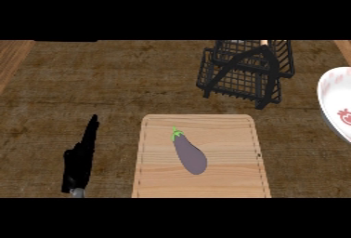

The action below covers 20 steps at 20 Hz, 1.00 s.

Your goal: Pick the sweet potato from the cutting board and place it in the tiered basket

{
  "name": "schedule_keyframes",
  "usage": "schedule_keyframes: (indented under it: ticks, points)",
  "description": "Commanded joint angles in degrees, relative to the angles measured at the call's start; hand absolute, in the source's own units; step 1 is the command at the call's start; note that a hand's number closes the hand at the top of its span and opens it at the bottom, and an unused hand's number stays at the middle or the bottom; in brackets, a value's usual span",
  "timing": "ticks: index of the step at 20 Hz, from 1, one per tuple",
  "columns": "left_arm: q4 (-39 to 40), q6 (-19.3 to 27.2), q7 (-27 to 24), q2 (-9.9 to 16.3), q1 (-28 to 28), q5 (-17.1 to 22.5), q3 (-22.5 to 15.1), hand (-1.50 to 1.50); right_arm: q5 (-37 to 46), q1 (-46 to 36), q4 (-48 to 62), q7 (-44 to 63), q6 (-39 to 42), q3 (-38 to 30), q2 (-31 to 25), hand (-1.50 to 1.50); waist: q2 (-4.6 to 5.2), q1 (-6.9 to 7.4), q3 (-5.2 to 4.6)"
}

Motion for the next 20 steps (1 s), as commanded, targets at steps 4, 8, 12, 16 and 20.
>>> schedule_keyframes:
  ticks: [4,8,12,16,20]
  points:
    - [0.6,-0.9,3.2,-0.3,0.6,0.6,0.9,0.0,6.7,-3.0,12.6,-4.0,-5.3,0.7,5.0,1.5,0.27,-0.31,-0.29]
    - [2.1,-2.4,0.5,-0.2,2.3,0.6,1.0,0.0,6.7,-3.7,16.4,-5.3,-9.0,0.2,11.0,1.5,0.27,-0.19,-0.29]
    - [2.7,-1.1,1.7,-1.4,-1.3,0.5,1.8,0.0,-1.1,-3.1,19.6,-5.0,-8.4,-6.4,14.1,-1.5,0.33,-0.71,-0.26]
    - [2.7,-1.9,1.6,-0.4,-1.0,0.2,2.3,0.0,-3.9,-1.8,21.4,-8.5,-12.0,-9.8,17.4,-1.5,0.27,-0.73,-0.27]
    - [5.7,-2.7,-0.8,0.0,-1.4,0.1,3.3,0.0,-8.3,-4.1,22.9,-11.7,-13.6,-15.1,17.7,-1.5,0.31,-0.8,-0.29]
